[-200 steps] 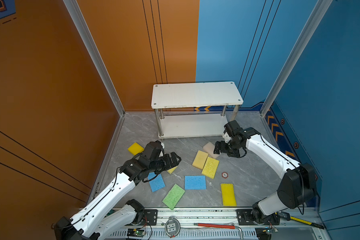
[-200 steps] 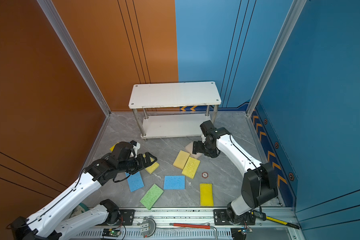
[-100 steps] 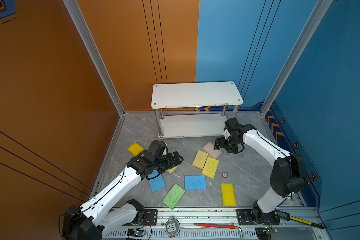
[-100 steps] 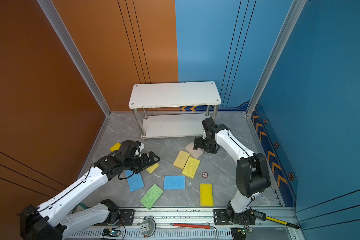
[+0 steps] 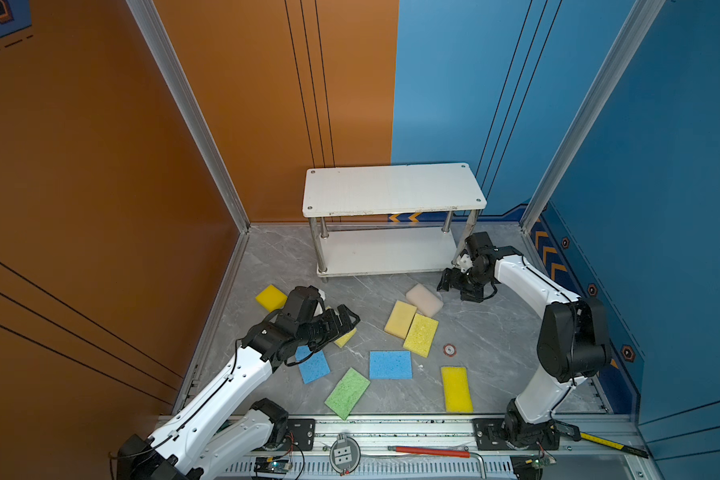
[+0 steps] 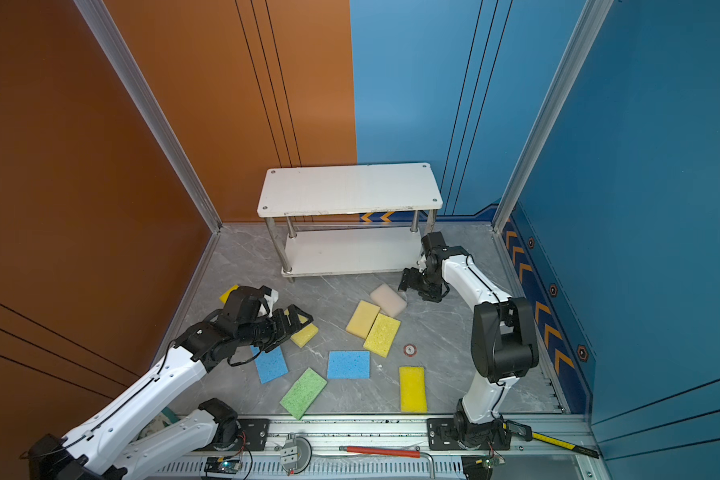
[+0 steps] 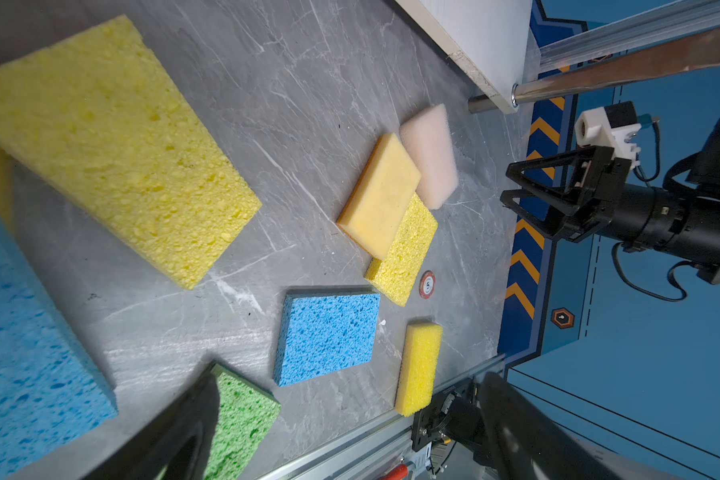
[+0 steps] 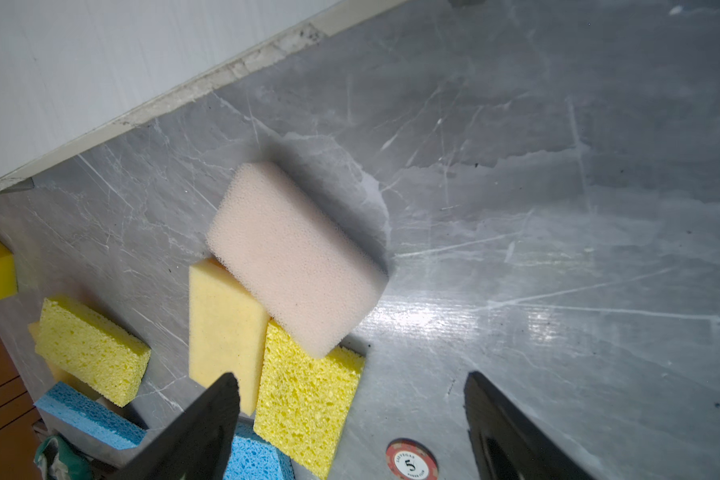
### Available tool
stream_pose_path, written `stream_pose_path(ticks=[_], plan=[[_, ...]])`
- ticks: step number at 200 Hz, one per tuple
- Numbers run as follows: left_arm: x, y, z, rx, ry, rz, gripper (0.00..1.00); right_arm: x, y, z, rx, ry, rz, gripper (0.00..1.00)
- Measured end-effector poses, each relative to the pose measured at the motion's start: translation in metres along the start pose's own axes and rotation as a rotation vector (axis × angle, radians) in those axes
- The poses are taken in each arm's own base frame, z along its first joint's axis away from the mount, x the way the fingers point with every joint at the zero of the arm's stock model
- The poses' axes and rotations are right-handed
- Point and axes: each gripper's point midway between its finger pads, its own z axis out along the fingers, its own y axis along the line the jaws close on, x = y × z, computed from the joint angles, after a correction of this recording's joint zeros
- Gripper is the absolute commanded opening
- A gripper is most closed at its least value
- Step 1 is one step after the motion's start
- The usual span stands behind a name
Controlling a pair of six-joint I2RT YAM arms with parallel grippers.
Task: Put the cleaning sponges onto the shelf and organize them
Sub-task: 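Lower the right gripper onto the pale pink foam sponge and grasp it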
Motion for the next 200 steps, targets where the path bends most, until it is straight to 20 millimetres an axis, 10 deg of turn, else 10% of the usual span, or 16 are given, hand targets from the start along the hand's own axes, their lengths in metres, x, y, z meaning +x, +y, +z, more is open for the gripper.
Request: stream_pose_path(ticks=[200], plan=[[-0.002, 0.013, 0.0, 0.002, 0.007, -0.075, 0.98, -0.009, 0.009, 0.078, 0.031, 0.142, -0.25, 0.56]])
